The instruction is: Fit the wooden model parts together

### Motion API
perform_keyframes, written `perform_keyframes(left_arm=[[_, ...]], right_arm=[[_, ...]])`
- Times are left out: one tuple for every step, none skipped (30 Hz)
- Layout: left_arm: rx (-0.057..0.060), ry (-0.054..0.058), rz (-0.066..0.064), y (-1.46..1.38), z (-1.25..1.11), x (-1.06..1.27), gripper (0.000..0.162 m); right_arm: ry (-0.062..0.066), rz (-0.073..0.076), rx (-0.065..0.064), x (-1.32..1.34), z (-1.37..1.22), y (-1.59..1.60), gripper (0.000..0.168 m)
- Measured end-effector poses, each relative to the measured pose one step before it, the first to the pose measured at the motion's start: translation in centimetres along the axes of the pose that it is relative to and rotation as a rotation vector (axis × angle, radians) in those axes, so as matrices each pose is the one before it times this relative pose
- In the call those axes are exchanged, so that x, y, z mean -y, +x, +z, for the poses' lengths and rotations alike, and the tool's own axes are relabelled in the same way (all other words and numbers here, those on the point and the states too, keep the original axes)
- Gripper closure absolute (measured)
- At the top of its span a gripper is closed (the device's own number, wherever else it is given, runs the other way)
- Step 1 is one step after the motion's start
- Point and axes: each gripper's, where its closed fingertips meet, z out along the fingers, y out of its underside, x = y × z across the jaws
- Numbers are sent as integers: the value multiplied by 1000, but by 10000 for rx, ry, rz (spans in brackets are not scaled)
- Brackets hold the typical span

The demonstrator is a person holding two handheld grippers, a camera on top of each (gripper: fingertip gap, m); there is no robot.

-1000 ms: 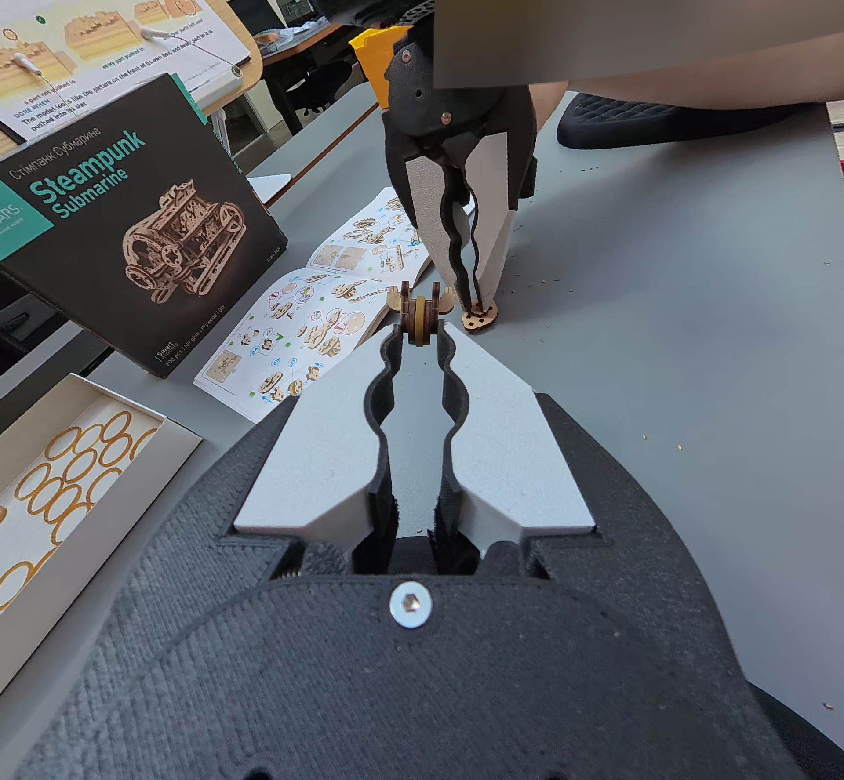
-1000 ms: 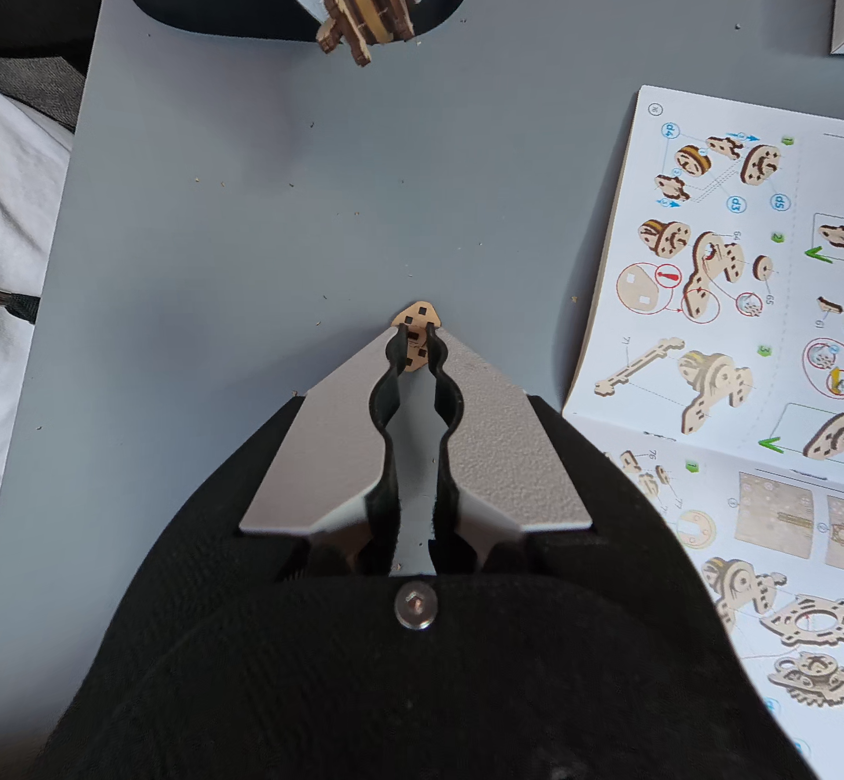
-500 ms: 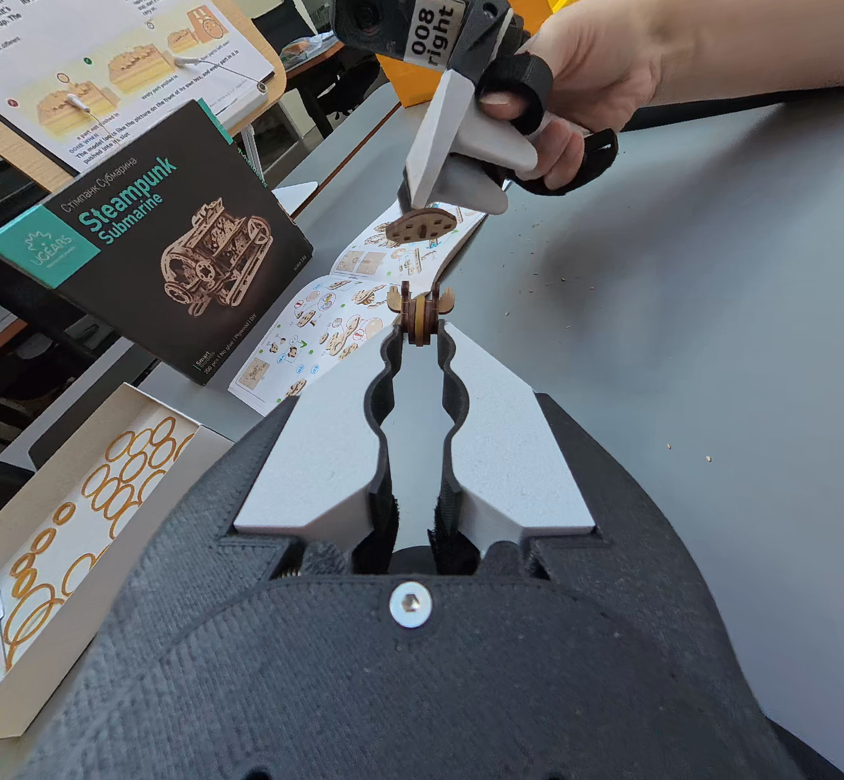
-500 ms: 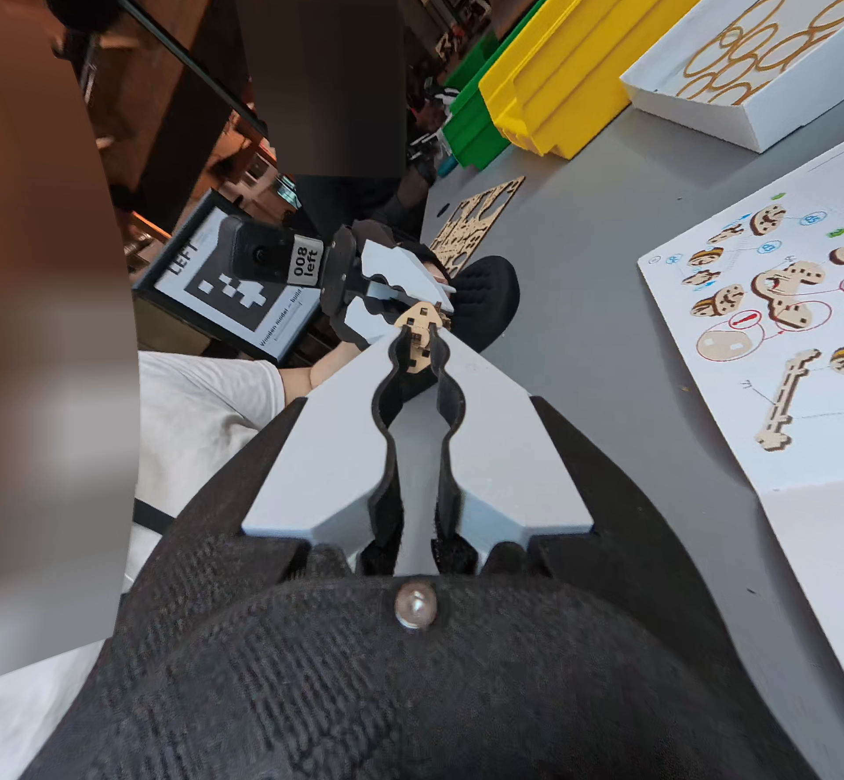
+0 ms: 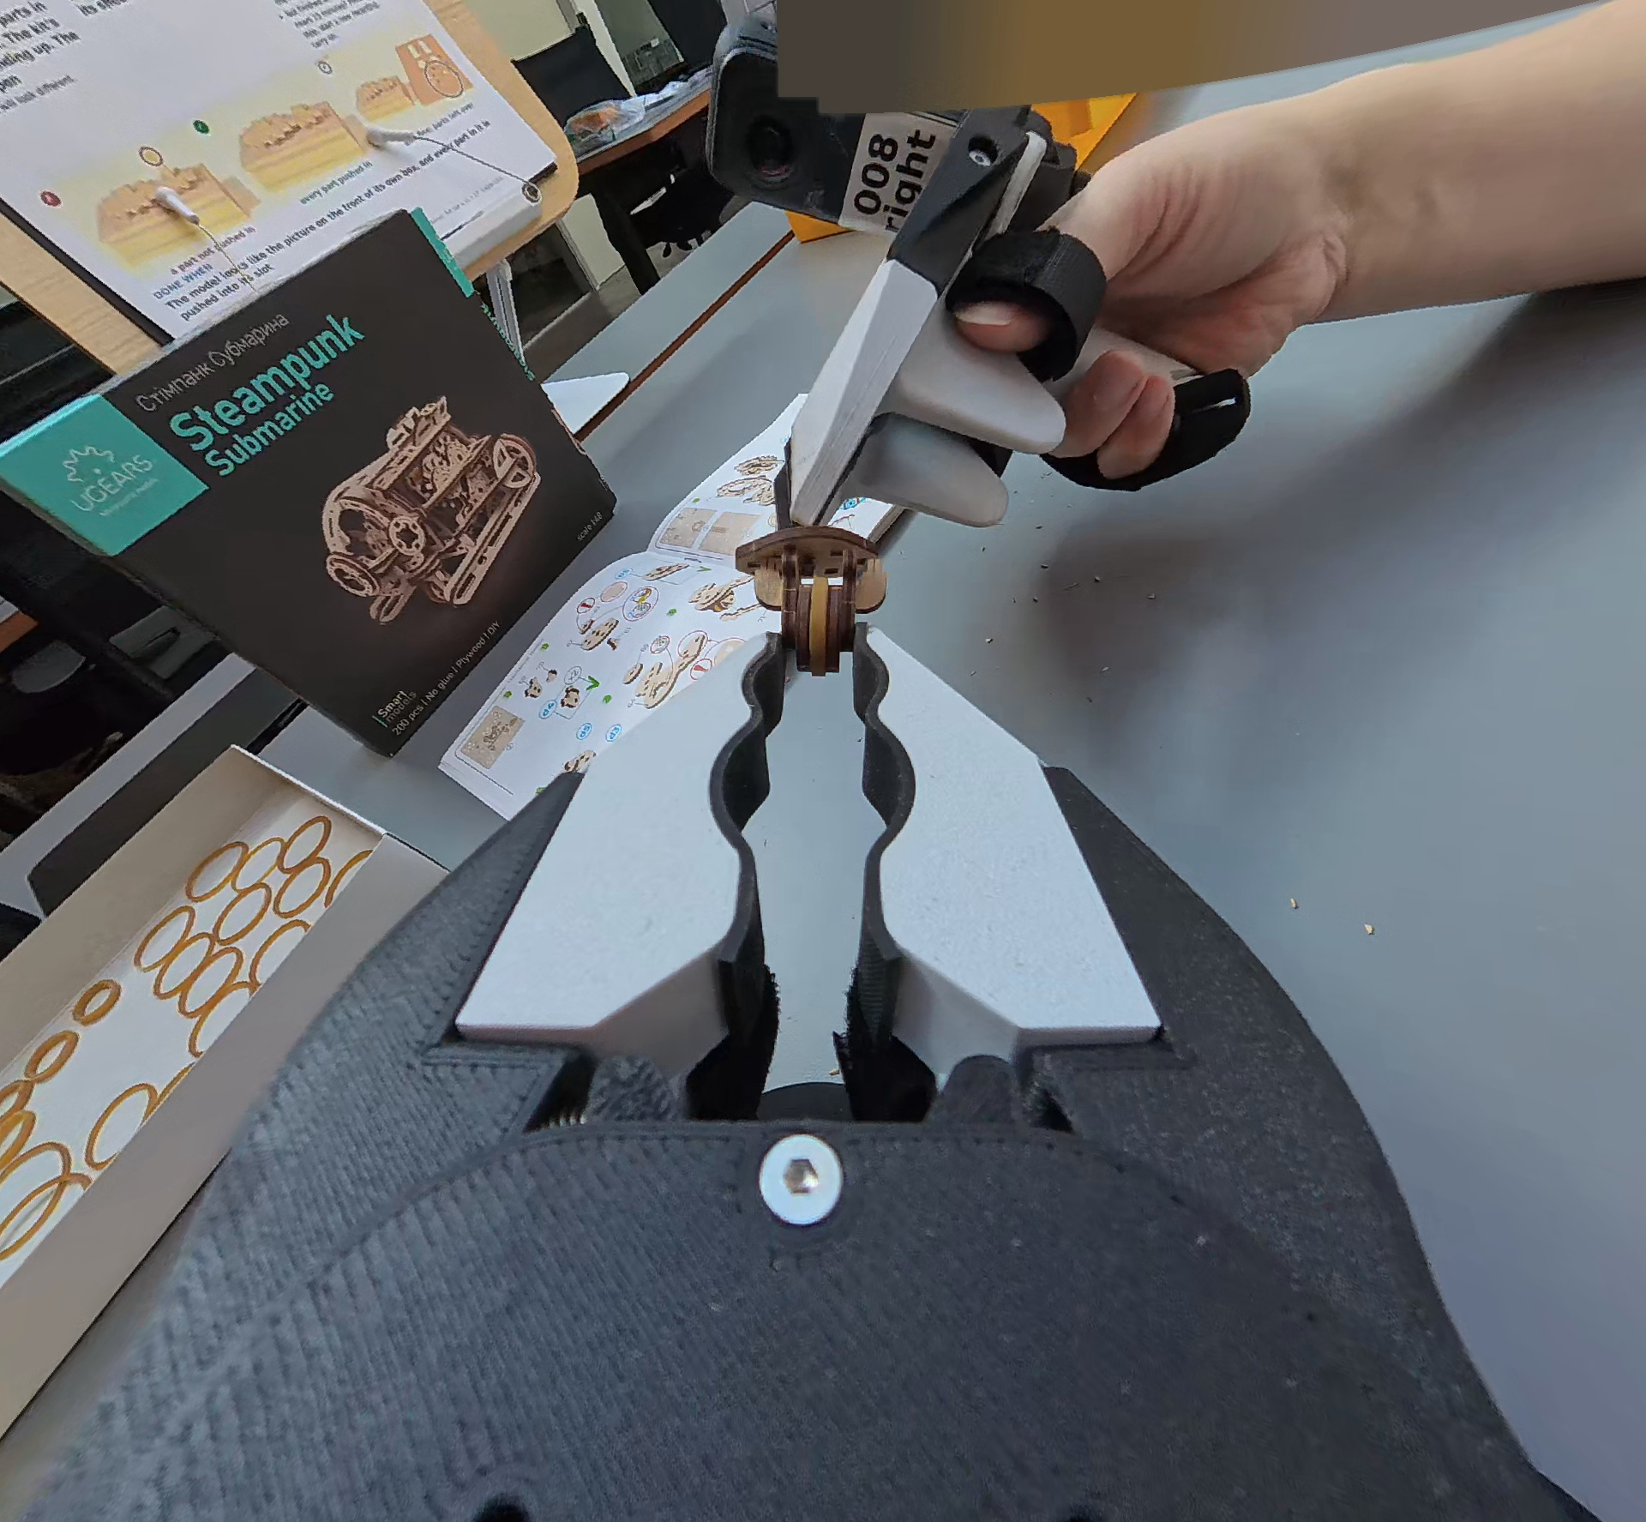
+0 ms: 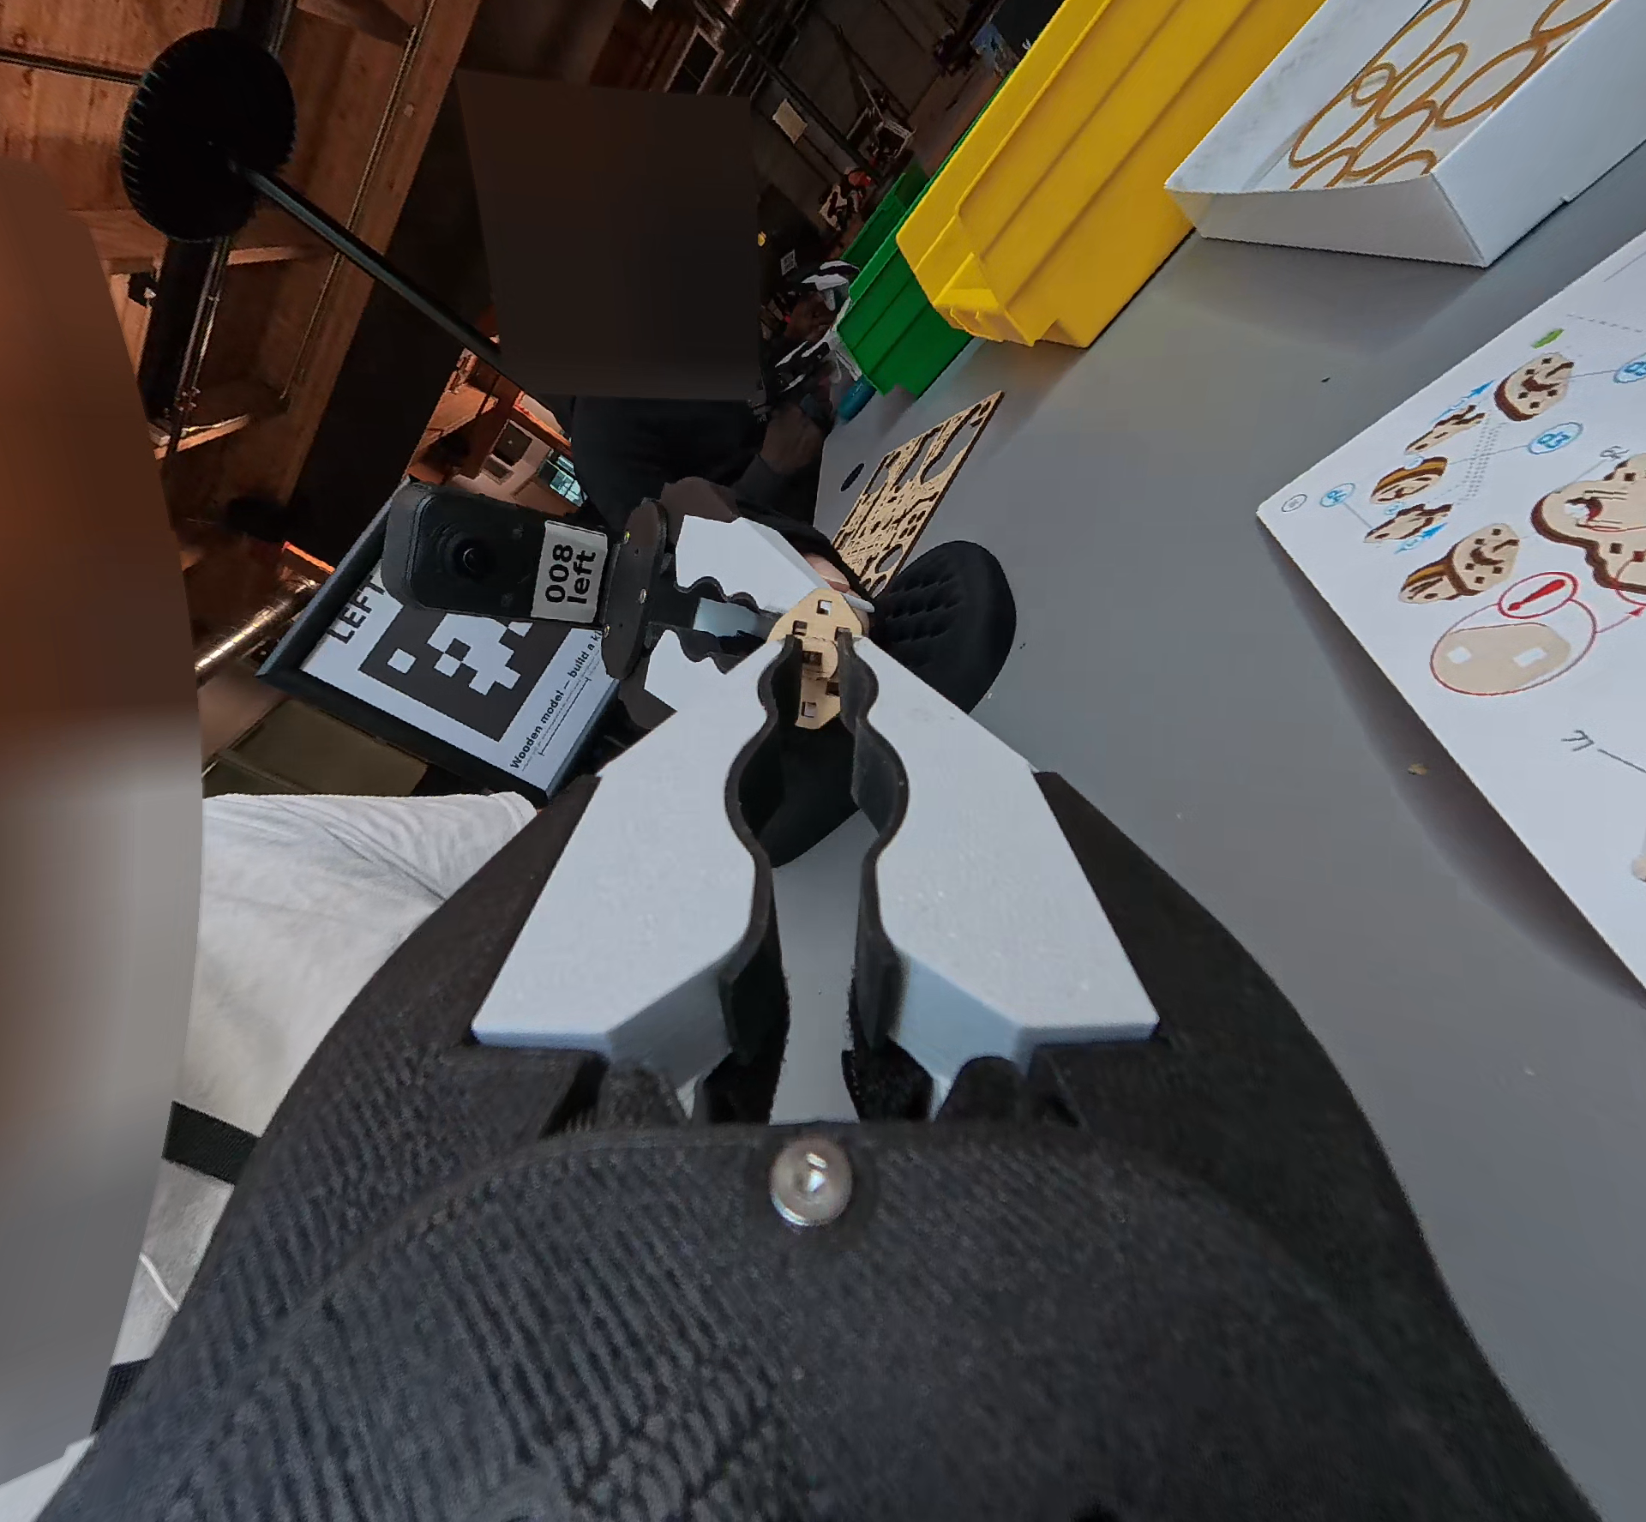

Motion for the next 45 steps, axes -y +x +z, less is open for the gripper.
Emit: perform_keyframes(left_arm=[[-2, -17, -31, -20, 5, -38, 149], [-5, -37, -13, 1, 7, -71, 149], [36, -50, -8, -58, 38, -79, 149], [48, -46, -11, -82, 27, -58, 149], [19, -22, -23, -41, 17, -35, 149], [0, -7, -32, -28, -5, -30, 149], [3, -3, -30, -37, -5, -16, 149], [12, 7, -21, -49, -10, -2, 149], [2, 1, -11, -22, -13, -2, 149], [10, -36, 17, -9, 16, -54, 149], [32, -70, 55, -4, 38, -98, 149], [48, -80, 94, -3, 47, -108, 149], [51, -83, 123, 13, 56, -111, 149], [42, -66, 105, 3, 34, -89, 149], [0, -39, 39, 20, 13, -78, 149], [-10, -3, -16, -14, -19, -15, 149], [-22, 16, -54, -12, -26, 9, 149], [-32, 25, -56, -9, -25, 16, 149], [-33, 29, -30, 20, -18, 31, 149], [-40, 9, -17, 36, -24, 2, 149], [-53, -2, -6, 65, 2, -30, 149], [-46, -7, -6, 51, -4, -28, 149], [-26, -15, -15, 18, -9, -33, 149], [-10, -1, -7, 10, 3, -3, 149], [-4, 3, -6, 1, -18, 6, 149], [-1, -38, -18, 1, 22, -55, 148], [13, -61, -11, -23, 30, -91, 148], [23, -33, 36, -2, 12, -35, 149], [9, -15, 58, 34, -14, -19, 149], [-12, 2, 41, 51, -6, 5, 149], [-14, 12, 42, 60, -6, 31, 149], [0, -13, 43, 50, 6, -1, 149], [16, -33, 41, 9, 29, -26, 149], [16, -18, 42, 14, 3, -1, 149], [16, 19, 45, 8, -37, 51, 149], [12, 47, 28, 0, -61, 75, 149], [-5, 63, -12, 6, -73, 104, 149], [-36, 63, -49, 13, -72, 88, 149], [-55, 24, -77, 25, -36, 16, 149], [-52, 7, -73, 16, -33, -15, 149], [-29, 5, -28, 16, -27, 2, 148], [-7, -6, -2, 12, -28, -4, 149], [3, -41, 6, 9, -12, -56, 149], [24, -66, 62, 6, 20, -93, 149], [50, -76, 124, -2, 27, -102, 149]], right_arm=[[24, 124, 33, -17, 13, 58, 161], [4, 86, 10, -48, 4, 89, 161], [-60, 74, 31, -135, 26, 30, 161], [-25, 45, 63, -86, 53, -58, 161], [34, 25, 14, 8, 32, -5, 161], [29, 10, -15, 29, 32, 42, 161], [20, 11, -2, 11, 43, 8, 161], [53, 57, 24, 41, 28, -11, 161], [45, 101, 22, 4, 14, 16, 161], [20, 110, 3, -34, 9, 71, 161], [8, 112, -8, -48, -9, 88, 161], [22, 126, -2, -36, -10, 87, 161], [20, 100, -9, -42, 7, 101, 161], [28, 33, -12, -22, 0, 109, 161], [32, -5, 10, 1, 21, 56, 161], [21, -9, 25, -14, 32, 27, 161], [3, -2, 35, 1, 25, -13, 161], [-16, -26, 32, 14, 25, -37, 161], [-26, -69, 31, -5, 15, -33, 161], [-49, -70, 1, -36, 7, -13, 161], [-48, -85, -1, -55, 4, -3, 161], [-56, -116, -4, -64, 6, 0, 161], [-36, -97, 4, -31, 12, -9, 161], [-27, -138, 37, -7, 17, -56, 161], [-31, -118, 36, -6, 19, -27, 161], [-38, -21, 7, -33, 21, 48, 161], [-6, -59, -2, -18, 8, 87, 161], [-21, -51, 64, -38, 10, 16, 161], [-84, 89, 103, -85, -9, 0, 161], [-105, 78, 138, -99, -14, -30, 161], [-102, 44, 136, -81, -36, -46, 161], [-81, 81, 101, -60, -34, 7, 161], [-33, 55, 80, -28, -16, 40, 161], [-19, -7, 93, -24, -1, 3, 161], [-16, -5, 141, -9, 10, -82, 161], [-7, 10, 175, 11, 15, -134, 161], [-3, -37, 179, 4, 25, -139, 161], [-14, -49, 152, -8, 28, -115, 161], [-28, -57, 93, -23, 29, -33, 161], [-18, -86, 61, -27, 26, -8, 161], [-14, -49, 66, -18, 28, -14, 161], [-11, -37, 67, -13, 28, -8, 161], [-22, -51, 2, -37, 11, 71, 161], [-26, 1, -79, -37, -5, 188, 161], [-13, 34, -65, -37, 1, 183, 161]])
